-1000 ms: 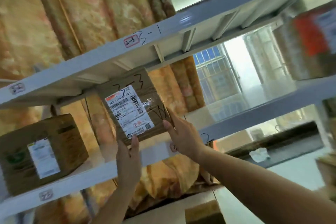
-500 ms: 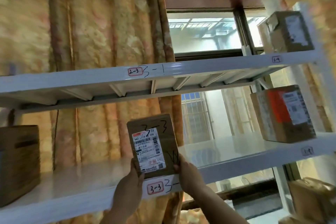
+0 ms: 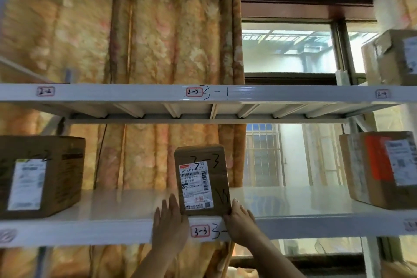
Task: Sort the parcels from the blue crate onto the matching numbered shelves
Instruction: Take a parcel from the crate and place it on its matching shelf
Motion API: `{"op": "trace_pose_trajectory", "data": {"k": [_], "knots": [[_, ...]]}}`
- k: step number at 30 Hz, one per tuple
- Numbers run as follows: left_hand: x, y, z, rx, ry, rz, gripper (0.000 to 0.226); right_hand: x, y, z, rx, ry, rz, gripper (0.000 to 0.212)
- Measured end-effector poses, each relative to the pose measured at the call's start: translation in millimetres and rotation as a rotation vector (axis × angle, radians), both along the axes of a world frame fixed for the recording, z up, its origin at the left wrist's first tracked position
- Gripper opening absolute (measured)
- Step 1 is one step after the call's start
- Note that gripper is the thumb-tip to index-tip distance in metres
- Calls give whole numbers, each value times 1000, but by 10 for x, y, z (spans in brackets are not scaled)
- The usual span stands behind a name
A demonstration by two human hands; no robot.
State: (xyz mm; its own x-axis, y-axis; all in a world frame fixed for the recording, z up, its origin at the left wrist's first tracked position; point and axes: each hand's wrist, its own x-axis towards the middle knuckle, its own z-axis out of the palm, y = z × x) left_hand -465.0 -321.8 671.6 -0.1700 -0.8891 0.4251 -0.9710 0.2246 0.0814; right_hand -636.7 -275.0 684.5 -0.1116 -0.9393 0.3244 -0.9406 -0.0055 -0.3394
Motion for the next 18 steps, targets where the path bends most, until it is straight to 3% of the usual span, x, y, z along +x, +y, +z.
{"op": "trace_pose_trajectory", "data": {"k": [3, 7, 10, 13, 16, 18], "knots": [[307, 76, 9, 51, 4, 37, 56, -227, 191, 154, -32, -10, -45, 61], [858, 278, 345, 92, 5, 93, 57, -310, 497, 672, -507, 133, -108, 52], [1139, 482, 682, 9, 63, 95, 57, 140, 597, 1050, -729, 117, 87, 51], [1425, 703, 870, 22, 78, 144, 57, 909, 588, 1128, -658, 259, 362, 50], [1866, 1068, 854, 46, 204, 200, 55, 1667, 585, 896, -394, 333, 559, 48], [2237, 1426, 668, 61, 191, 312, 55, 2077, 597, 642, -222, 364, 651, 44]]}}
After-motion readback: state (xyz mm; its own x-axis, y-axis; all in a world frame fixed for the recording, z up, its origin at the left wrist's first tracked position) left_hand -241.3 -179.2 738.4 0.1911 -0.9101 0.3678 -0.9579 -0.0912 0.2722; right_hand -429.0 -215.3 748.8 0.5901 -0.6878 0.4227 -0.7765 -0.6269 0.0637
